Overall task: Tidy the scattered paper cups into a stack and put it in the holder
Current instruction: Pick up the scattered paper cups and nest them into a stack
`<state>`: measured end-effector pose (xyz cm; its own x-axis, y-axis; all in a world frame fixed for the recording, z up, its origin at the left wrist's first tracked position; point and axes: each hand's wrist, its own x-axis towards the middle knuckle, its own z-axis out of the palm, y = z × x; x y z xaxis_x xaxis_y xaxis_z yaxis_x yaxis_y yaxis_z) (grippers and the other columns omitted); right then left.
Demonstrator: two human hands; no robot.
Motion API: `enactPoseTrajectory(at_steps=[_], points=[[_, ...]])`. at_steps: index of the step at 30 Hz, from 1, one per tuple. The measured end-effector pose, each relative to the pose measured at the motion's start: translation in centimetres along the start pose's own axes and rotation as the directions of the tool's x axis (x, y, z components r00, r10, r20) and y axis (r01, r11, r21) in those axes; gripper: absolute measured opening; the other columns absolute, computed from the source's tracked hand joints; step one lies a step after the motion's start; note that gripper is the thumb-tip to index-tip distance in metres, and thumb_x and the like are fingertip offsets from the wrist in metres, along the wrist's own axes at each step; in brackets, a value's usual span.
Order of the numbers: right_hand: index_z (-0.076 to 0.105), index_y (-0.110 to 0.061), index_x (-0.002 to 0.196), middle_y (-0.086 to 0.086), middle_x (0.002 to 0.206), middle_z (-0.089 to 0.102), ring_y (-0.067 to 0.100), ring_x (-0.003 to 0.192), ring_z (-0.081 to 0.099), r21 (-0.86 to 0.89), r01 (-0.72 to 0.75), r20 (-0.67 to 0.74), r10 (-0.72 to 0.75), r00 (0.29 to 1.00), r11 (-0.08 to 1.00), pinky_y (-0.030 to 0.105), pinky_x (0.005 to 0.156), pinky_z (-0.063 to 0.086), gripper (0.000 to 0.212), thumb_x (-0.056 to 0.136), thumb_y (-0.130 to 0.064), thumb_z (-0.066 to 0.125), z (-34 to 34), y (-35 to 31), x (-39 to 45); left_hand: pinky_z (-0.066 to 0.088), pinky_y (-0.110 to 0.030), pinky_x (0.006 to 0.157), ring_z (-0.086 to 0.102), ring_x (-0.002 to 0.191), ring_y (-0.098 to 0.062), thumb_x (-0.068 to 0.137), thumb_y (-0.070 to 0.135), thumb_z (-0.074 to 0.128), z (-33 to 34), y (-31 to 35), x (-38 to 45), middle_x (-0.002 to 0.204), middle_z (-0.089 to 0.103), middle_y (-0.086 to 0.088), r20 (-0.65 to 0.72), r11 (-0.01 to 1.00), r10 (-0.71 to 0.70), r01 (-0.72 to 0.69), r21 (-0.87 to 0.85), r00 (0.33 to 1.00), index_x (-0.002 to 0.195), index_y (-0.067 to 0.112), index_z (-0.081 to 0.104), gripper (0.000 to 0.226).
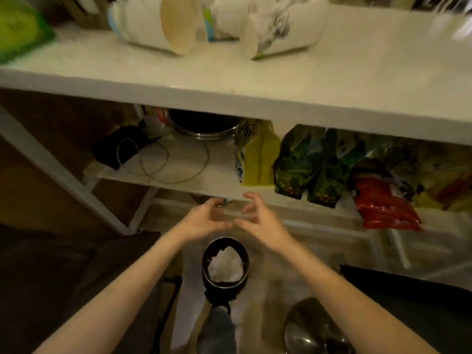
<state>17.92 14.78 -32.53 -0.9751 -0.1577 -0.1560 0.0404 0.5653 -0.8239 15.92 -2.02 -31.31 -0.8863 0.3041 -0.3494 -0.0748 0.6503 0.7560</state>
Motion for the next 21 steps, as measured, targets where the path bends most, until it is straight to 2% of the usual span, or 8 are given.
enactPoseTrajectory(at_steps=[3, 6, 10, 13, 16, 21], points=[[0.034, -0.022, 0.135, -0.005, 0.104, 0.051, 0.010, 0.084, 0.057, -0.033, 0.094, -0.049, -0.096, 0.994, 0.995, 0.028, 0.080, 0.048, 0.063, 0.082, -0.026, 0.067, -3.4, -4.2, -1.8, 0.047, -0.025, 0.088, 0.057, 0.106, -0.017, 0.074, 0.032, 0.070, -2.2, 4.6, -2.2, 0.118, 0.056, -0.005, -0.034, 0.995, 0.097, -0.095, 0.036, 0.995, 0.133, 0.019, 0.037, 0.068], [0.036, -0.023, 0.134, -0.006, 0.105, 0.053, 0.014, 0.095, 0.058, -0.101, 0.181, -0.101, -0.191, 0.976, 0.978, 0.030, 0.082, 0.051, 0.061, 0.082, -0.032, 0.065, -6.6, -8.0, -3.0, 0.047, -0.021, 0.082, 0.058, 0.100, -0.013, 0.073, 0.029, 0.071, -5.0, 9.1, -3.7, 0.115, 0.058, -0.002, -0.089, 0.978, 0.201, -0.194, 0.083, 0.976, 0.129, 0.019, 0.042, 0.064], [0.039, -0.025, 0.130, -0.008, 0.105, 0.055, 0.011, 0.097, 0.058, -0.163, 0.271, -0.141, -0.295, 0.945, 0.949, 0.030, 0.087, 0.053, 0.055, 0.082, -0.034, 0.065, -10.2, -13.0, -3.4, 0.045, -0.010, 0.073, 0.058, 0.089, -0.001, 0.074, 0.027, 0.071, -9.1, 14.5, -5.3, 0.104, 0.060, 0.006, -0.184, 0.950, 0.311, -0.303, 0.071, 0.933, 0.122, 0.024, 0.047, 0.054], [0.038, -0.029, 0.129, -0.009, 0.107, 0.054, 0.010, 0.101, 0.056, -0.191, 0.307, -0.169, -0.340, 0.925, 0.932, 0.027, 0.090, 0.049, 0.054, 0.082, -0.031, 0.065, -12.4, -16.2, -2.9, 0.049, -0.020, 0.079, 0.061, 0.092, -0.007, 0.074, 0.024, 0.070, -11.8, 17.3, -5.8, 0.106, 0.059, 0.002, -0.286, 0.929, 0.366, -0.364, 0.062, 0.886, 0.124, 0.029, 0.043, 0.057], [0.038, -0.026, 0.131, -0.005, 0.113, 0.056, 0.010, 0.106, 0.054, -0.236, 0.354, -0.204, -0.402, 0.893, 0.905, 0.027, 0.091, 0.046, 0.057, 0.082, -0.031, 0.065, -14.2, -19.0, -1.6, 0.049, -0.024, 0.077, 0.060, 0.092, -0.011, 0.073, 0.024, 0.071, -14.7, 19.4, -5.5, 0.107, 0.058, 0.001, -0.400, 0.905, 0.425, -0.395, 0.160, 0.812, 0.125, 0.026, 0.043, 0.059], [0.041, -0.022, 0.130, 0.000, 0.116, 0.059, 0.014, 0.108, 0.054, -0.295, 0.419, -0.262, -0.494, 0.829, 0.859, 0.027, 0.088, 0.044, 0.058, 0.079, -0.028, 0.068, -16.7, -22.7, 2.2, 0.048, -0.026, 0.078, 0.055, 0.094, -0.011, 0.073, 0.025, 0.071, -19.8, 21.2, -3.8, 0.112, 0.052, 0.004, -0.463, 0.878, 0.479, -0.419, 0.232, 0.746, 0.133, 0.026, 0.034, 0.071]])
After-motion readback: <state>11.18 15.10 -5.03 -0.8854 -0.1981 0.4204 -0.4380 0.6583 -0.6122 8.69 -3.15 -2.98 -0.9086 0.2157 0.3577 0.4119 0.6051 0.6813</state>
